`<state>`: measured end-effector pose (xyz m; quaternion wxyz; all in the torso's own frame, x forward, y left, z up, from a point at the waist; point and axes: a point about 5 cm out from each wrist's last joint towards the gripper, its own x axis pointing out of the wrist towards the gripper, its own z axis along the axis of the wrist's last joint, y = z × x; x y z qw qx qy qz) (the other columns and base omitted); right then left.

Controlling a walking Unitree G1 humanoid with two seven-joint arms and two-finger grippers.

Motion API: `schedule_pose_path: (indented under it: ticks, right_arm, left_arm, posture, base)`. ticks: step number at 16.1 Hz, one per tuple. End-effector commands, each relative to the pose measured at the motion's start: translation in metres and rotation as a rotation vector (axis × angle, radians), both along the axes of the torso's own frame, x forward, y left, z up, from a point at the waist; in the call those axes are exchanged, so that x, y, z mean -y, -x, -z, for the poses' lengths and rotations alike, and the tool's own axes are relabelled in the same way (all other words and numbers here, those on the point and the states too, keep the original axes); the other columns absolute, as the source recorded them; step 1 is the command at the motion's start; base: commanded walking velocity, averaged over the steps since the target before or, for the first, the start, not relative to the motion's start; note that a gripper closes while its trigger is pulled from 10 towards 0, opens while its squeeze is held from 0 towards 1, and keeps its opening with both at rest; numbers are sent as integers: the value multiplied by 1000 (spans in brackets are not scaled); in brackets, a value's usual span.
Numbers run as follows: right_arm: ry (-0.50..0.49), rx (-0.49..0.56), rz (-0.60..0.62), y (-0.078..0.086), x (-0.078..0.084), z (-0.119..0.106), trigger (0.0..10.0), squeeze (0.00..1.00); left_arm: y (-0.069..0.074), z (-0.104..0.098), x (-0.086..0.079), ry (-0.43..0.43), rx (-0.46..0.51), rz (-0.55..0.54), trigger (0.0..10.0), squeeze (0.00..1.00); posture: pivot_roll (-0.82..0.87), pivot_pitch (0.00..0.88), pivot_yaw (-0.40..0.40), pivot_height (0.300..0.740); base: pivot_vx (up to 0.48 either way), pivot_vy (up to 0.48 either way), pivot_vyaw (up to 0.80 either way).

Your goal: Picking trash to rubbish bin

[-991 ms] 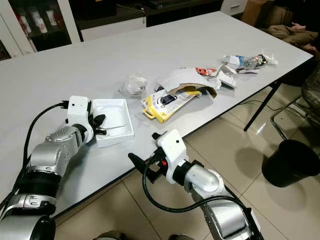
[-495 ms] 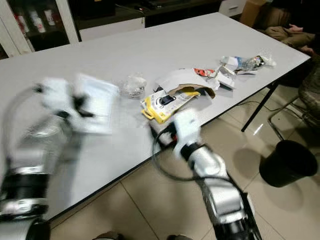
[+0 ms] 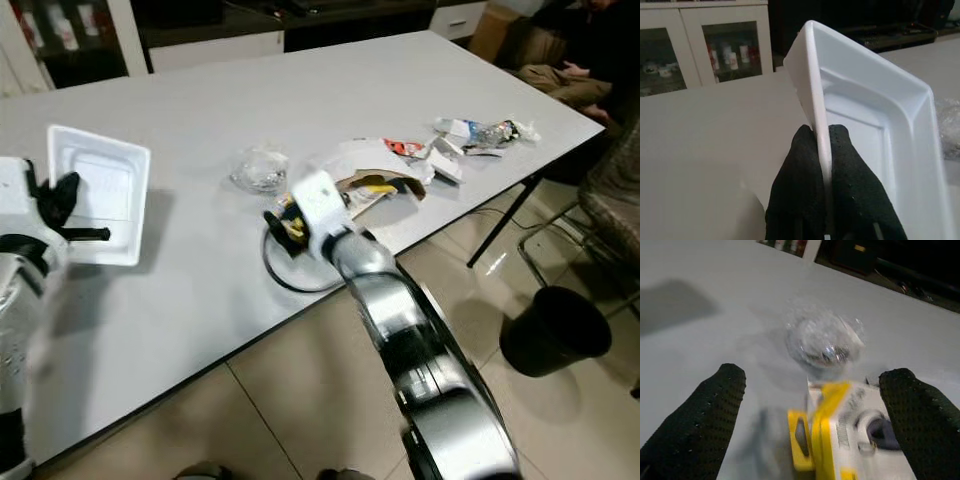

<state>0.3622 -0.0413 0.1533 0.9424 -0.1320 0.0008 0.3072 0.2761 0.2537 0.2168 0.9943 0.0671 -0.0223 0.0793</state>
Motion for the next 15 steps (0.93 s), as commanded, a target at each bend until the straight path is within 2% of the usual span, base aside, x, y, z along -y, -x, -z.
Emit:
schedule_pose_path:
  ticks: [1,2,3,4,5,7,8,10,12,13,15]
  right_arm:
    - [86,6,27,-5,3,7,10000,1000]
    - [117,17,30,-8,1,5,10000,1000]
    - [247,37,37,-12,-2,8,10000,1000]
    - [317,45,38,-14,-3,10,10000,686]
    - [392,48,45,-15,-3,14,10000,0]
    - [460,7,88,-14,2,28,10000,0]
    - [471,6,102,-14,4,29,10000,0]
    - [498,36,165,-16,10,32,10000,0]
    - [485,40,174,-16,12,33,10000,0]
    - [436,4,171,-15,13,36,8196,0]
    - [367,-34,155,-14,12,37,0,0]
  left_arm:
    - [4,-2,4,10,-4,10,0,0]
    - [6,-2,4,17,-6,13,0,0]
    - [10,-2,6,32,-18,28,0,0]
    - [12,-2,8,39,-27,42,0,0]
    - [15,-2,12,48,-41,67,0,0]
    - [19,-3,21,53,-70,168,0,0]
    - [20,-3,23,54,-67,188,0,0]
    - [24,-9,32,95,-44,318,0,0]
    - [25,-10,34,86,-51,350,0,0]
    - [25,-11,34,81,-54,347,0,0]
    - [25,-12,34,78,-50,340,0,0]
  posture:
    - [157,91,-142,740]
    - [158,93,-142,740]
    - [165,102,-143,740]
    - [170,109,-145,740]
    - [175,114,-147,740]
    - [177,122,-145,740]
    - [179,128,-141,740]
    - [180,133,-136,740]
    - [186,139,-126,740]
    - [188,140,-126,740]
    - [191,142,-127,740]
  base:
    - [0,0,0]
    - [0,0,0]
    - [0,0,0]
    - [0,0,0]
    - [0,0,0]
    - [0,0,0]
    - [0,0,0]
    - [0,0,0]
    - [0,0,0]
    - [0,0,0]
    - [0,0,0]
